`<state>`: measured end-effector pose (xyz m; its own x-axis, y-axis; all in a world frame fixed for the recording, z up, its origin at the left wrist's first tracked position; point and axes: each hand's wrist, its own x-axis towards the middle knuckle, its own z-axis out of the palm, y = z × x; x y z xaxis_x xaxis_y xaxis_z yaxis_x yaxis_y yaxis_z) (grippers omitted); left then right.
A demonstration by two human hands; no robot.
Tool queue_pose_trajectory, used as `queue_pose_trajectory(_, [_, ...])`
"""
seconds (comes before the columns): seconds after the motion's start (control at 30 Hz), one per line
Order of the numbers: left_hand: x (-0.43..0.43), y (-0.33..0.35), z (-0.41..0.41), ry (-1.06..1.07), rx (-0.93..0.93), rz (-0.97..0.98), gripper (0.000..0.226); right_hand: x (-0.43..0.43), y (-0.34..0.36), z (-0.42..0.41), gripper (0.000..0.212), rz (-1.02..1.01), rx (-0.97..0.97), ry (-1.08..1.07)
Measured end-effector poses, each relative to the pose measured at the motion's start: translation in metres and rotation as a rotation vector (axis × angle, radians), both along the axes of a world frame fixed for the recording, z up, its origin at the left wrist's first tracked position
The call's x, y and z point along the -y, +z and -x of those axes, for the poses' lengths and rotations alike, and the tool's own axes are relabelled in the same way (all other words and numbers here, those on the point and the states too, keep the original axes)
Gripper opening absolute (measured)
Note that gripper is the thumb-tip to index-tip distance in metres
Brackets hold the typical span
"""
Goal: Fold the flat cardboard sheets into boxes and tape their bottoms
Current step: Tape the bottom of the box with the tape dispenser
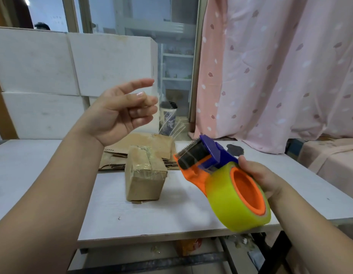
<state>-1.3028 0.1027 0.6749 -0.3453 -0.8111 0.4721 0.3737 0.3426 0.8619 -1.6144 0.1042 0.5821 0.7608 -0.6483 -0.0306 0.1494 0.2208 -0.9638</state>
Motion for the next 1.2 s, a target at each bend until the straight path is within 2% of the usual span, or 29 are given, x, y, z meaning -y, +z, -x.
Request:
queue_pose_trajectory(0.07, [0.006,-0.003,0.001,-0.01,0.014,-0.029,0.03,0.003,0.012,-0.004,0.036,0.067,-0.022,0.087])
queue_pose_trajectory(0.17, [0.016,-0.009,0.012,-0.019,0.081,-0.107,0.03,0.005,0.029,-0.013,0.033,0.217,-0.133,0.152])
queue_pose_trajectory(0.3, [0.028,-0.023,0.028,-0.024,0.304,-0.19,0.034,0.004,0.045,-0.024,0.049,0.415,-0.361,0.162])
queue_pose_trajectory(0.4, [0.032,-0.033,0.038,-0.068,0.472,-0.219,0.035,0.002,0.049,-0.031,0.051,0.538,-0.442,0.163])
queue_pose_trajectory(0.5, [0.032,-0.042,0.047,-0.228,0.504,-0.273,0.059,-0.001,0.047,-0.036,0.051,0.57,-0.444,0.099])
queue_pose_trajectory(0.67, [0.03,-0.047,0.053,-0.51,0.556,-0.335,0.07,-0.006,0.05,-0.039,0.069,0.614,-0.381,0.061])
queue_pose_trajectory(0.73, [0.03,-0.046,0.054,-0.56,0.584,-0.327,0.067,-0.009,0.051,-0.041,0.078,0.646,-0.366,0.098])
queue_pose_trajectory(0.8, [0.028,-0.045,0.057,-0.655,0.615,-0.266,0.054,-0.011,0.05,-0.045,0.072,0.677,-0.348,0.119])
queue_pose_trajectory(0.87, [0.025,-0.043,0.059,-0.761,0.603,-0.276,0.045,-0.012,0.048,-0.049,0.061,0.663,-0.311,0.104])
queue_pose_trajectory(0.97, [0.025,-0.042,0.053,-0.782,0.541,-0.331,0.058,-0.011,0.043,-0.05,0.052,0.618,-0.234,0.066])
queue_pose_trajectory(1.07, [0.022,-0.043,0.048,-0.652,0.469,-0.407,0.077,-0.009,0.033,-0.049,0.055,0.582,-0.19,0.004])
queue_pose_trajectory(1.13, [0.016,-0.044,0.051,-0.564,0.363,-0.444,0.071,-0.007,0.025,-0.047,0.059,0.541,-0.139,-0.02])
queue_pose_trajectory(1.2, [0.011,-0.042,0.054,-0.371,0.19,-0.527,0.064,-0.004,0.015,-0.044,0.065,0.486,-0.081,-0.031])
